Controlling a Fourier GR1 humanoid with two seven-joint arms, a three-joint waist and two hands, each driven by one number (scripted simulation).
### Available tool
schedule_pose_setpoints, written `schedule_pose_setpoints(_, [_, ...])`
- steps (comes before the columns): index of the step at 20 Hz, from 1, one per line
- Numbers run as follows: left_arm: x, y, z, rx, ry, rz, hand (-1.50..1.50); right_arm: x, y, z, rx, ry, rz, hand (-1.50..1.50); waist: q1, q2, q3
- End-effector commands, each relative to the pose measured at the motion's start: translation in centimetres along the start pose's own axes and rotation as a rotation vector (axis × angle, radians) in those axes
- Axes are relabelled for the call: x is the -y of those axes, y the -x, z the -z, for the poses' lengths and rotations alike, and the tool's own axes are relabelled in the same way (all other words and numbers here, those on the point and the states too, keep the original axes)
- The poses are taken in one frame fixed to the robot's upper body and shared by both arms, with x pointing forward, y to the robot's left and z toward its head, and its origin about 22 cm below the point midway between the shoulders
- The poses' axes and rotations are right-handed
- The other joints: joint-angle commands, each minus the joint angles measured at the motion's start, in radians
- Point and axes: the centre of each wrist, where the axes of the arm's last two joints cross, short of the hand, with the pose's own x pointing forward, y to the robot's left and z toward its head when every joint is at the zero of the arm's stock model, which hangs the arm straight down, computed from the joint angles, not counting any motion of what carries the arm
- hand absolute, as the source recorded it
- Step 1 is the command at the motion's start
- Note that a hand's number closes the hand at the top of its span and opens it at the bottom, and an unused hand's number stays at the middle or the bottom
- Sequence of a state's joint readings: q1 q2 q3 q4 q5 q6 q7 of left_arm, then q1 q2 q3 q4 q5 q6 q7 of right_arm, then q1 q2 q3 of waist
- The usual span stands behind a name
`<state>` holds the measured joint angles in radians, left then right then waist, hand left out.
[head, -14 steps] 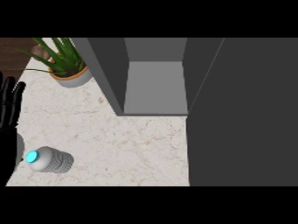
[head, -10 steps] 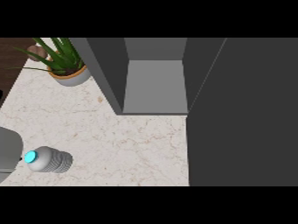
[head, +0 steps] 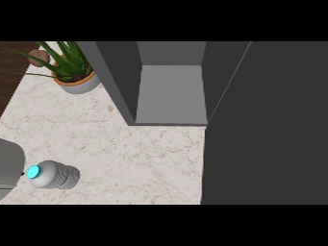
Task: Pick up the bottled water, place it into the cabinet and close the cabinet
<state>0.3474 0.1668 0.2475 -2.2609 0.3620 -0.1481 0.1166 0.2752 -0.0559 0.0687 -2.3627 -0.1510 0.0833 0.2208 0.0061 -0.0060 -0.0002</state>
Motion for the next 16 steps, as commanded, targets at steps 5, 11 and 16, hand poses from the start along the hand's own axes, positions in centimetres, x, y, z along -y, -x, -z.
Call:
schedule_pose_setpoints(5, [-0.4, -2.2, -4.5, -0.079, -0.043, 0.0, -1.5, -1.6, -0.8, -3.8, -0.052, -0.014, 0.047, -1.5, -0.004, 0.001, 0.001])
schedule_pose_setpoints(11, [-0.1, -0.7, -4.3, -0.113, -0.059, 0.03, -1.5, -1.6, -3.7, -5.3, -0.049, -0.018, 0.032, -1.5, -0.011, 0.002, 0.0])
schedule_pose_setpoints(16, [-1.3, 1.6, -6.4, -0.132, -0.113, 0.034, -1.5, -1.6, -3.5, -6.6, -0.06, -0.009, 0.036, -1.5, -0.012, 0.0, 0.0])
